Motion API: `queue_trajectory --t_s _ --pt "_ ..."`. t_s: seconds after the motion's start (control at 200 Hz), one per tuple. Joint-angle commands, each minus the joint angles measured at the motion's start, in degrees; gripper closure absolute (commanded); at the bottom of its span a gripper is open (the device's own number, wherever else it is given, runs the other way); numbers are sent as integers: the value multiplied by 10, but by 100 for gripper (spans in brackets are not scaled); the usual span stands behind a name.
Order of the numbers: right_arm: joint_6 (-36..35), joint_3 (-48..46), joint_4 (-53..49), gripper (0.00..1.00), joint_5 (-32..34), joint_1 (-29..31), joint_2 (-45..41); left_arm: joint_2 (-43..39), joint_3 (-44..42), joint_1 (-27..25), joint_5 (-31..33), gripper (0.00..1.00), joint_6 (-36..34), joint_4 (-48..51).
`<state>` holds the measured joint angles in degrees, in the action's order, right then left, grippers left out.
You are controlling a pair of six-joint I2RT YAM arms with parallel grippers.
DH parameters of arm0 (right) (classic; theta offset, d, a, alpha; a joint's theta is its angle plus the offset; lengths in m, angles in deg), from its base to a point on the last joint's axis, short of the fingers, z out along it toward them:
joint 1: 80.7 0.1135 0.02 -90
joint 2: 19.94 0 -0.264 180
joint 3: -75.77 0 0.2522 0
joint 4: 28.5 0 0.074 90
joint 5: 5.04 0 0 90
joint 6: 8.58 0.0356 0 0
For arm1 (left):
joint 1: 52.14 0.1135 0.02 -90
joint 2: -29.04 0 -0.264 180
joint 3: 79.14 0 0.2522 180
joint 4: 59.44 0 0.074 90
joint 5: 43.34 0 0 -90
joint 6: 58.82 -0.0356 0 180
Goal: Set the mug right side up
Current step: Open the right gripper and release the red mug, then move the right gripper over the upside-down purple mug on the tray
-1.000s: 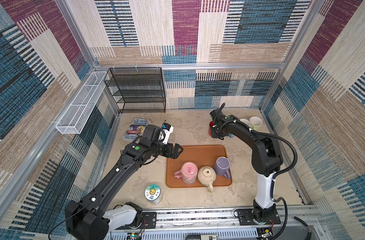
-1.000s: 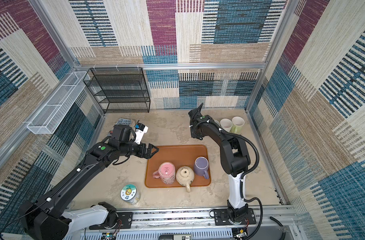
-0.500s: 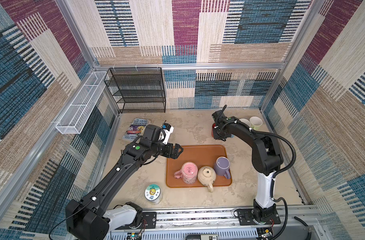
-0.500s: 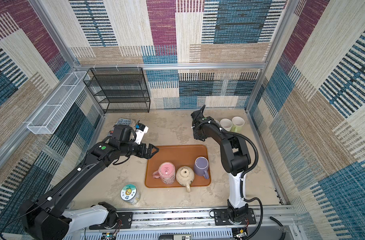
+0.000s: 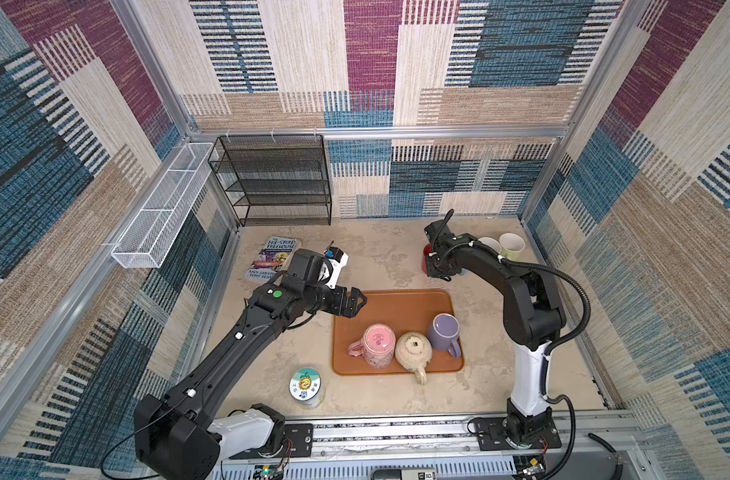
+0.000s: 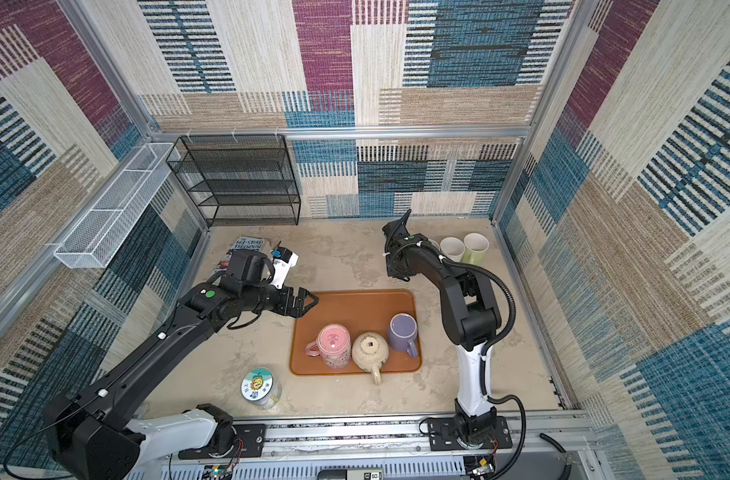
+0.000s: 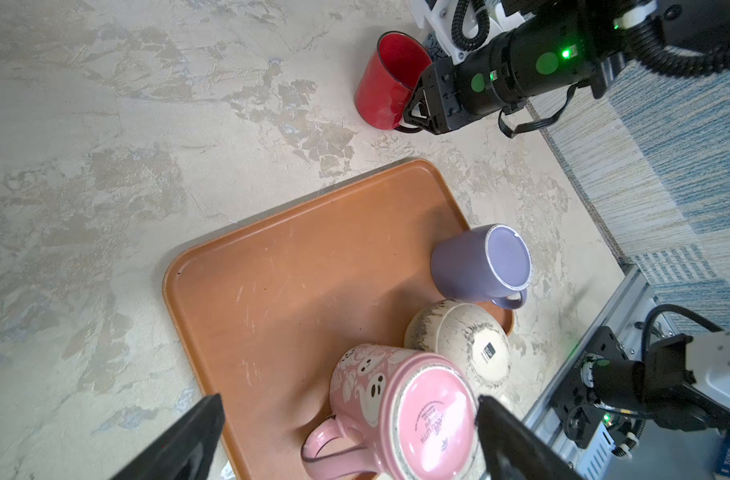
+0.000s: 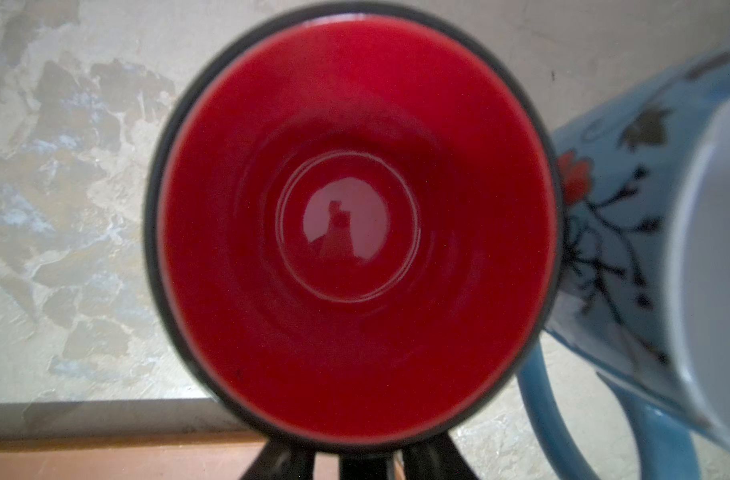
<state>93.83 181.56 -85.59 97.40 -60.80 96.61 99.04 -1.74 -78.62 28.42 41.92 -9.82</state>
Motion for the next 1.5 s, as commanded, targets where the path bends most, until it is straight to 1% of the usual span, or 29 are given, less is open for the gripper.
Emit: queue_trajectory --t_s 0.0,0.055,0.18,0.305,0.326,0.491,0.586,0.756,0.846,0.997,1.112,1.157,1.217,1.337,1.452,1.497 --pt "-5 6 11 55 4 1 -6 0 0 0 0 1 -15 3" --pt "-8 5 12 48 2 1 -11 0 0 0 0 0 -15 2" --pt "-15 1 18 36 -9 1 -31 0 0 0 0 1 -15 3" --pt "-21 -1 20 31 -13 2 -63 0 0 0 1 0 -16 3" --pt "-21 -15 20 30 -12 3 -69 0 0 0 1 1 -16 4" --pt "-23 -45 17 26 -13 9 -130 0 1 0 9 1 -19 7" --pt "-24 -69 11 25 -18 17 -168 -2 1 0 12 1 -19 8" --pt "-30 -132 11 25 -62 30 -254 -12 4 1 32 0 -27 17" --pt "-26 -159 -5 24 -66 39 -301 -18 3 0 34 0 -27 18" --pt "-13 -204 -32 23 -72 55 -374 -18 6 -1 21 1 -25 20" --pt "1 -250 -43 23 -81 61 -435 -17 13 -15 19 0 -18 32" --pt "4 -264 -48 23 -85 63 -453 -18 18 -16 1 0 -13 41" --pt "10 -283 -51 23 -78 65 -476 -30 10 -16 -3 0 -6 51" --pt "27 -324 -37 23 -88 68 -516 -83 -31 -16 14 0 1 58" --pt "31 -324 -37 28 -87 80 -526 -120 -55 -16 24 0 2 74" --pt "35 -322 -41 28 -83 81 -522 -128 -60 -16 25 0 3 79"
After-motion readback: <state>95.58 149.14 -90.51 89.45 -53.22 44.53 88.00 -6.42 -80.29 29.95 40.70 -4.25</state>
